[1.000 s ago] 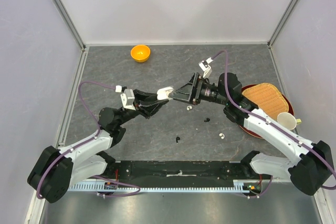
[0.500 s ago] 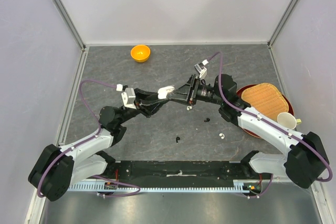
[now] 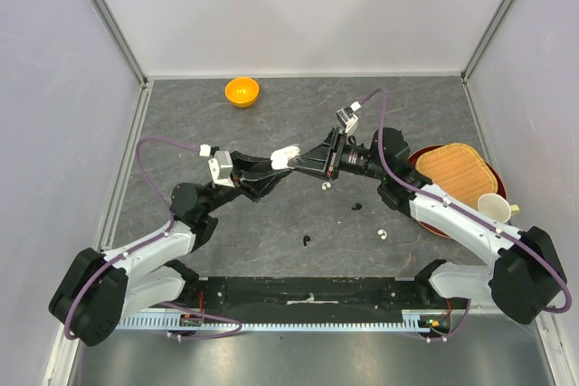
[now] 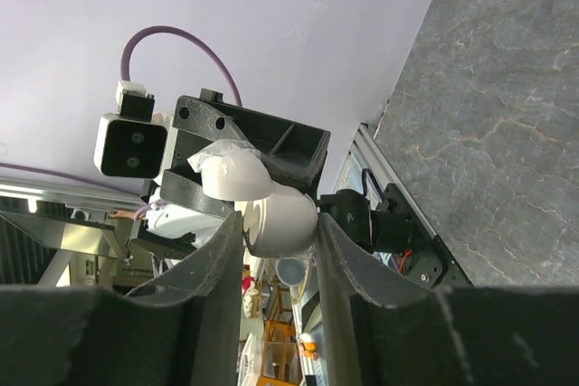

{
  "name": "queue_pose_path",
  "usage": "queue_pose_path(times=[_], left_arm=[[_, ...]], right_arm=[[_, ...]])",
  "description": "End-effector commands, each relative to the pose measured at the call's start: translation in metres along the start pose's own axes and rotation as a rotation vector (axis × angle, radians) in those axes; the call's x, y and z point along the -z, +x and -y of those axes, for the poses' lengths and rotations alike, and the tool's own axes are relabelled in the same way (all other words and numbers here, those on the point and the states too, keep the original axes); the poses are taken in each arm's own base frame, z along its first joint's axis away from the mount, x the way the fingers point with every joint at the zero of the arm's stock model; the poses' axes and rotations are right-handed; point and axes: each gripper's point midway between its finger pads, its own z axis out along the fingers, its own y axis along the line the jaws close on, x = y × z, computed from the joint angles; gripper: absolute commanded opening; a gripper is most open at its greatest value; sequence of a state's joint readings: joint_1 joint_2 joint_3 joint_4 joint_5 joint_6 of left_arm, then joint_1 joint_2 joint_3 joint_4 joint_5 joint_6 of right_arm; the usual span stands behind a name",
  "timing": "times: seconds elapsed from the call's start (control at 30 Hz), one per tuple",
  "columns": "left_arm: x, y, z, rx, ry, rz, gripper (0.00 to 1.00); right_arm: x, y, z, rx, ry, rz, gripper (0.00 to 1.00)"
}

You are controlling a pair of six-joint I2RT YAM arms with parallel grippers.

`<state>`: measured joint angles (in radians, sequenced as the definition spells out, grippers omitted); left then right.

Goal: Insert the wireless bluetooth earbuds into the charging case
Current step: Open the charging case, then pick up the earbud from the center of the board.

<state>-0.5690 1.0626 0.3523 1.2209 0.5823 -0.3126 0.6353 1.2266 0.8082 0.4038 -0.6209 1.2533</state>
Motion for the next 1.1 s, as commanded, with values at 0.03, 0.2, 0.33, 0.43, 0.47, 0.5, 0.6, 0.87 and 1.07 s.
queue_pose_path(times=[0.03, 0.2, 0.33, 0.43, 0.47, 0.5, 0.6, 0.87, 1.07], left_arm=[[-0.009, -0.016, 0.002, -0.030, 0.027, 0.039, 0.02], [-0.006, -0.016, 0.000, -0.029, 0.000, 0.049, 0.02], [0.001, -0.015, -0.006, -0.020, -0.055, 0.069, 0.02], [0.006, -0.014, -0.009, -0.016, -0.087, 0.078, 0.02], [0.007, -0.015, -0.010, -0.021, -0.095, 0.089, 0.02], [0.009, -0.014, -0.011, -0.020, -0.103, 0.090, 0.02], [0.015, -0.009, -0.013, -0.021, -0.127, 0.089, 0.02], [0.036, -0.006, -0.010, -0.026, -0.179, 0.105, 0.02], [0.047, 0.003, -0.001, -0.005, -0.169, 0.060, 0.02]], right_arm=[[0.000, 0.000, -0.012, 0.051, -0.051, -0.006, 0.17], [0.001, 0.000, -0.008, 0.064, -0.028, 0.002, 0.38], [0.003, -0.005, -0.002, 0.098, 0.016, 0.038, 0.70], [0.009, -0.008, -0.001, 0.120, 0.058, 0.062, 0.81], [0.010, -0.013, -0.001, 0.149, 0.075, 0.086, 0.83], [0.013, -0.014, -0.003, 0.166, 0.080, 0.094, 0.85], [0.025, -0.020, 0.001, 0.192, 0.124, 0.137, 0.86], [0.076, -0.038, 0.080, 0.204, 0.492, 0.236, 0.82], [0.100, -0.033, 0.144, 0.210, 0.746, 0.208, 0.69]])
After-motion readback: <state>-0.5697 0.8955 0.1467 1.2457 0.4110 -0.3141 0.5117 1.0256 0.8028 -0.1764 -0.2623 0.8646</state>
